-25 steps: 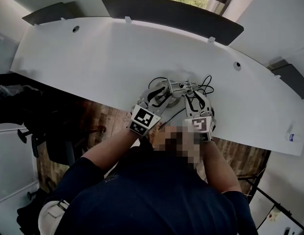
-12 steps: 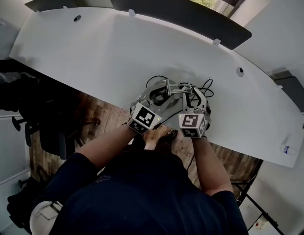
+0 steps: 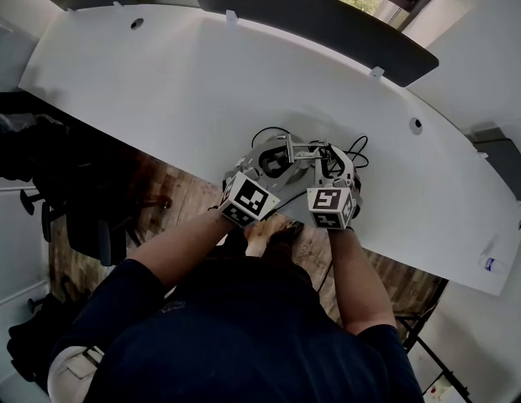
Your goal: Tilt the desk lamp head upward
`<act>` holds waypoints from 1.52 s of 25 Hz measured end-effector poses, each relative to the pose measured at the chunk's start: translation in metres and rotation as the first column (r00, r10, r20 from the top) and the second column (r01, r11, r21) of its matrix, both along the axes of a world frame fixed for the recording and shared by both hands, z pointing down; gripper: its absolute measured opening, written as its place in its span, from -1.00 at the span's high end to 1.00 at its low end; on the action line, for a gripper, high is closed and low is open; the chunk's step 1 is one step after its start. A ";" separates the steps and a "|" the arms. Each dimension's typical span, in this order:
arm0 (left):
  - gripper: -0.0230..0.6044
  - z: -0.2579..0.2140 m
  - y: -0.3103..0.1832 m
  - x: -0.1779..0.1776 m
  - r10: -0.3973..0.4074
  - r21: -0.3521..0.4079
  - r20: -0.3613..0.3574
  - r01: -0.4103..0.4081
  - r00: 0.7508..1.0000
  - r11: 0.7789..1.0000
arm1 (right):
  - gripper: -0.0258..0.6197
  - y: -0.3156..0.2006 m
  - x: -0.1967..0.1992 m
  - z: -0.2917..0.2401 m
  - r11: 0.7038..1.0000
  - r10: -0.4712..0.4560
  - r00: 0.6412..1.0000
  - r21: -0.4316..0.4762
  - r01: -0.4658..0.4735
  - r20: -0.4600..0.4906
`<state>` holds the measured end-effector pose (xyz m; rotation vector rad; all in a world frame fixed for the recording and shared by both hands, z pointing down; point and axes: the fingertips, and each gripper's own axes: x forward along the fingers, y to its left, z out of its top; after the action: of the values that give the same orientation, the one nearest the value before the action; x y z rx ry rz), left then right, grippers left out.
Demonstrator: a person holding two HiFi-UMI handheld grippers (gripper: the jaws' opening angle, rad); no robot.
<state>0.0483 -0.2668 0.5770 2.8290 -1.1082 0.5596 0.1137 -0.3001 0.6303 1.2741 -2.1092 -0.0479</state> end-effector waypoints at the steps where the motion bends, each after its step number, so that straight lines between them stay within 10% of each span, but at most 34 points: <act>1: 0.52 0.000 0.000 0.000 0.006 0.003 0.005 -0.006 1.000 1.000 | 0.63 0.000 0.000 -0.002 1.000 -0.006 1.000 -0.005 0.006 -0.001; 15: 0.52 0.002 0.002 0.001 0.017 0.008 0.012 -0.017 1.000 1.000 | 0.66 -0.006 0.021 -0.037 0.996 -0.006 0.972 0.088 0.028 -0.236; 38: 0.53 0.007 0.001 0.002 0.023 -0.047 -0.027 -0.025 0.999 0.999 | 0.55 -0.001 0.014 -0.167 0.919 0.091 0.599 0.299 0.257 -0.796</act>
<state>0.0506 -0.2655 0.5837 2.8047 -1.0437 0.5406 0.1278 -0.3011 0.4631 1.0493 -1.3612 -0.9609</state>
